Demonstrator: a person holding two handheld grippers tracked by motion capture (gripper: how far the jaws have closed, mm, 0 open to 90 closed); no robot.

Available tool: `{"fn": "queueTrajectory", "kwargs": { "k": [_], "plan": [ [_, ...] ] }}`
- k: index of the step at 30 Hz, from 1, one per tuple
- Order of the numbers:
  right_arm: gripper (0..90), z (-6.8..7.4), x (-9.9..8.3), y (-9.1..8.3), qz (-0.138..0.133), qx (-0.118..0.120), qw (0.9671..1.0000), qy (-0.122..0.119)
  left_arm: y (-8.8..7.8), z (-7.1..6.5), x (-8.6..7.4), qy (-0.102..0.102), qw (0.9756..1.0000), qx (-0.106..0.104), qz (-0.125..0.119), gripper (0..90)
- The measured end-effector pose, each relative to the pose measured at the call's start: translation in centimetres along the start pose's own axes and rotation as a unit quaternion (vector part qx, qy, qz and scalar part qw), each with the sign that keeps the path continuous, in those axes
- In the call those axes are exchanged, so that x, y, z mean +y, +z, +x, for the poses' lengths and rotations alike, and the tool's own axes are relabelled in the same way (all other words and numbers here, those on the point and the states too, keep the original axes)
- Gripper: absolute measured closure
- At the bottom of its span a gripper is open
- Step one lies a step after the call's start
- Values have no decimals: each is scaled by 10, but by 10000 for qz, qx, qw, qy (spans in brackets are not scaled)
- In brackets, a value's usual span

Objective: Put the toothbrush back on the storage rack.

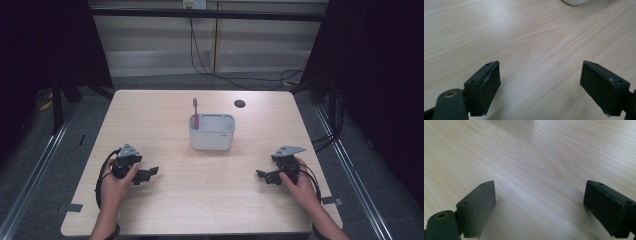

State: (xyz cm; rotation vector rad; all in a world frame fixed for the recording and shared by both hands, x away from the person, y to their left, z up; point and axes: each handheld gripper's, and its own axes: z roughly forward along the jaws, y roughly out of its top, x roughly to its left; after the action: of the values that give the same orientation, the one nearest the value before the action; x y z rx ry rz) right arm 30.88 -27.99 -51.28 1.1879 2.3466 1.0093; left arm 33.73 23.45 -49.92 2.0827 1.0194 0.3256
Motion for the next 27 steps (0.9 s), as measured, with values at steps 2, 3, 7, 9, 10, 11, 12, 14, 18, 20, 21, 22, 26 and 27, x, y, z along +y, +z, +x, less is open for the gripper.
{"fn": "queueTrajectory", "kwargs": {
  "k": [2, 3, 7, 9, 10, 11, 12, 14, 18, 20, 21, 22, 26, 27],
  "plan": [
    [103, 0, 0, 0, -8, 7, 10000, -6, 0, 0, 0, 11, 10000, 19, 7, 162],
    [103, 0, 0, 0, -7, 8, 10000, -5, 0, 0, 0, 23, 10000, 30, 20, 161],
    [103, 0, 0, 0, -8, 9, 10000, -9, 2, -1, -2, 51, 9999, 65, 90, 161],
    [103, 0, 0, 0, -8, 10, 10000, -10, 3, -2, -2, 63, 9999, 99, 97, 160],
    [103, 0, 0, 0, -8, 10, 10000, -9, 3, -2, -2, 76, 9999, 93, 110, 161],
    [103, 0, 0, 0, -9, 10, 10000, -10, 4, -2, -3, 75, 9998, 104, 131, 160],
    [103, 0, 0, 0, -8, 11, 10000, -10, 4, -2, -3, 97, 9998, 102, 173, 160],
    [103, 0, 0, 0, -9, 10, 10000, -11, 5, -2, -4, 137, 9996, 120, 206, 160],
    [103, 0, 0, 0, -8, 11, 10000, -11, 7, -4, -4, 219, 9993, 161, 249, 159],
    [103, 0, 0, 0, -9, 11, 10000, -10, 7, -4, -4, 247, 9992, 166, 266, 159],
    [104, 0, 0, 0, -8, 10, 10000, -12, 7, -4, -4, 260, 9992, 163, 271, 158],
    [103, 0, 0, 0, -8, 10, 10000, -12, 7, -5, -4, 282, 9991, 155, 285, 158],
    [103, 0, 0, 0, -8, 12, 10000, -11, 8, -5, -6, 411, 9987, 208, 237, 155],
    [103, 0, 0, 0, -8, 12, 10000, -12, 8, -5, -6, 437, 9986, 202, 222, 149]
  ]
}}
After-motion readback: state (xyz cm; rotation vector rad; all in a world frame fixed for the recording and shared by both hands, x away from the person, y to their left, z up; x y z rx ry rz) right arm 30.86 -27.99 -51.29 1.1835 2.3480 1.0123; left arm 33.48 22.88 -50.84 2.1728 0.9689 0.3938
